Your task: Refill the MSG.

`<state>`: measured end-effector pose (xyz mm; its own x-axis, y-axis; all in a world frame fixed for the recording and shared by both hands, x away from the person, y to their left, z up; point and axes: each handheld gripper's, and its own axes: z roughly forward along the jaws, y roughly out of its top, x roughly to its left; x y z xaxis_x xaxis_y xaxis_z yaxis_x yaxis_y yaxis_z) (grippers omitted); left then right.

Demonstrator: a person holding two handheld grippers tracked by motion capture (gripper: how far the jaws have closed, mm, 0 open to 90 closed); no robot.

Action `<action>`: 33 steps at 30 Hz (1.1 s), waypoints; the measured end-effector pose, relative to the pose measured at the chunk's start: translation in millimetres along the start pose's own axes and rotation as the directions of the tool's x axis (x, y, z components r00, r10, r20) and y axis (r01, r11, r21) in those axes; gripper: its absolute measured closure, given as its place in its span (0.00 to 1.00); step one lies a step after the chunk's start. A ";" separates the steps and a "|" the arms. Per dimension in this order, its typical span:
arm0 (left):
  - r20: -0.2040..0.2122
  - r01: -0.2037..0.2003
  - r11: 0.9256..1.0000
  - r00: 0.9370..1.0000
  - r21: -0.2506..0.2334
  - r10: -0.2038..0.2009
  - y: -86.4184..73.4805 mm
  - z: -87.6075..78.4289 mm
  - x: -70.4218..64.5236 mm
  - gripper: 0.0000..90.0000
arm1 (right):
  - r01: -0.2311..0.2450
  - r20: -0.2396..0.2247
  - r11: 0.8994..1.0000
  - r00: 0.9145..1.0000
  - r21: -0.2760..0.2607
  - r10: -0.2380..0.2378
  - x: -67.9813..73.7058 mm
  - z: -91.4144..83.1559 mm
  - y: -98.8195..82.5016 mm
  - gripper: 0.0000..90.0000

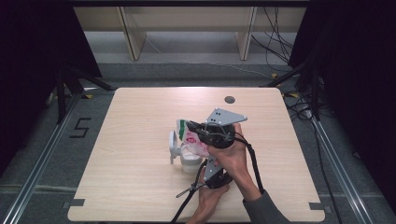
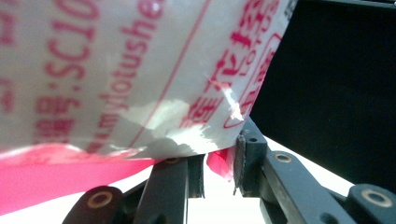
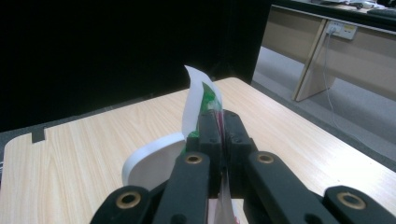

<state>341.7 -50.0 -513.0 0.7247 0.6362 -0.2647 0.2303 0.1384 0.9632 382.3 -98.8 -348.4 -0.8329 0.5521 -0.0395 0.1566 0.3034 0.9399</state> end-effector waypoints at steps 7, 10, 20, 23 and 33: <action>0.011 0.021 1.000 1.000 -0.003 -0.021 -1.0 -0.2 -1.0 0.85 | -0.004 0.002 1.000 1.000 -0.004 0.004 -1.7 -4.4 0.3 0.99; -0.009 -0.014 1.000 1.000 0.023 0.014 -1.4 -2.2 1.1 0.84 | -0.011 -0.008 1.000 1.000 -0.006 0.011 -1.9 -5.9 0.3 0.99; 0.004 -0.036 0.998 0.999 0.046 0.036 -3.3 -4.8 1.2 0.84 | 0.013 0.002 1.000 1.000 -0.027 -0.013 -3.5 -14.5 0.3 0.99; 0.000 -0.038 0.997 0.999 0.060 0.038 -3.4 -6.0 0.9 0.84 | -0.011 -0.016 1.000 1.000 -0.012 0.010 -2.8 -18.2 0.2 1.00; 0.000 -0.056 0.995 0.998 0.087 0.056 -5.6 -7.5 -0.2 0.84 | -0.007 -0.007 1.000 1.000 -0.028 0.007 -4.7 -29.4 -1.4 1.00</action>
<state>335.4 -45.2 -518.1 0.7363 0.6431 -0.2103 0.2451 0.0362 0.9688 370.4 -124.7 -339.6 -0.8356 0.5484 -0.0308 0.1471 0.2776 0.9494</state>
